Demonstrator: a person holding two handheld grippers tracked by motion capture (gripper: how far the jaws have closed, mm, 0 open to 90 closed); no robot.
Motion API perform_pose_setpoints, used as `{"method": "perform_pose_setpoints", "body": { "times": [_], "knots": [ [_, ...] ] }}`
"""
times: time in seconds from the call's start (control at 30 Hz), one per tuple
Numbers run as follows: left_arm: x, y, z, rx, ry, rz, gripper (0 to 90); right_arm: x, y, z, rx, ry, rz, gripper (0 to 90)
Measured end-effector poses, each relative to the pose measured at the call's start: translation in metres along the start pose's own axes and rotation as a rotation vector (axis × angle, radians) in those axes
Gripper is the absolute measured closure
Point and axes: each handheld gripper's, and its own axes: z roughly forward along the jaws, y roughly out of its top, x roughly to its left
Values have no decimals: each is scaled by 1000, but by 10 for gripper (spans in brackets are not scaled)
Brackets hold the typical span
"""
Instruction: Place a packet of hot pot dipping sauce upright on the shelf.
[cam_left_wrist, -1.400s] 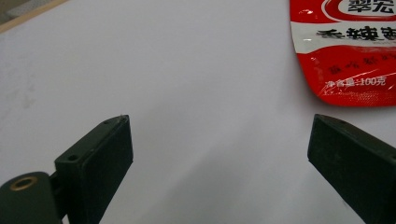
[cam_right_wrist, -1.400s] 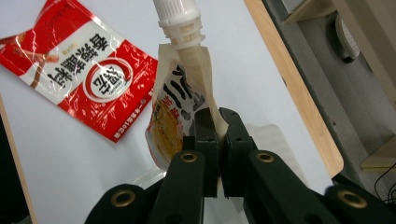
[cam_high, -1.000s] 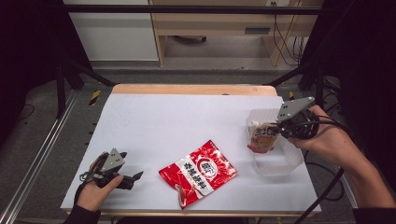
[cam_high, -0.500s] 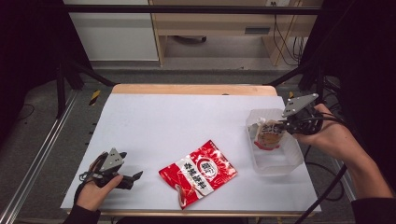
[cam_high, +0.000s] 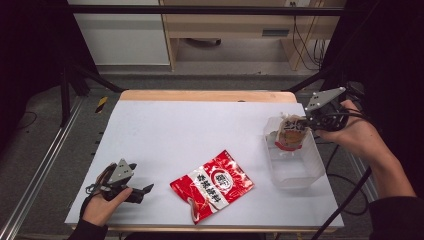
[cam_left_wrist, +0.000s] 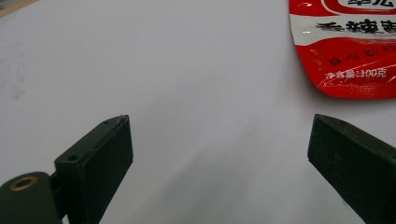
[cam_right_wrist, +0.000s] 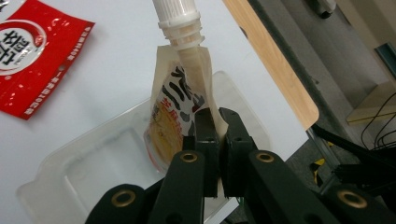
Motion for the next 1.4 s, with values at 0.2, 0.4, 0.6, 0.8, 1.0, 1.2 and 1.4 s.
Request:
{"method": "perform_pose_setpoints", "body": {
  "times": [0.2, 0.4, 0.6, 0.8, 1.0, 1.2, 1.4],
  "knots": [
    [0, 0, 0, 4, -2, 2, 65, -6, 1, 7, -13, -28, 10, 879],
    [0, 0, 1, 6, -2, 4, 65, -7, 2, 14, -13, -57, 8, 878],
    [0, -1, 1, 7, -6, 1, 65, -5, 2, 20, -8, -68, 2, 877],
    [-2, -1, 3, 19, -14, 9, 64, -2, -2, 27, -5, -63, 1, 877],
    [-2, -1, 4, 23, -15, 11, 65, -1, -6, 34, 0, -63, 3, 876],
    [-3, -1, 5, 26, -17, 9, 64, 1, -11, 40, 10, -49, 14, 875],
    [-3, -1, 5, 31, -21, 11, 64, 5, -17, 45, 19, -17, 13, 873]
  ]
}}
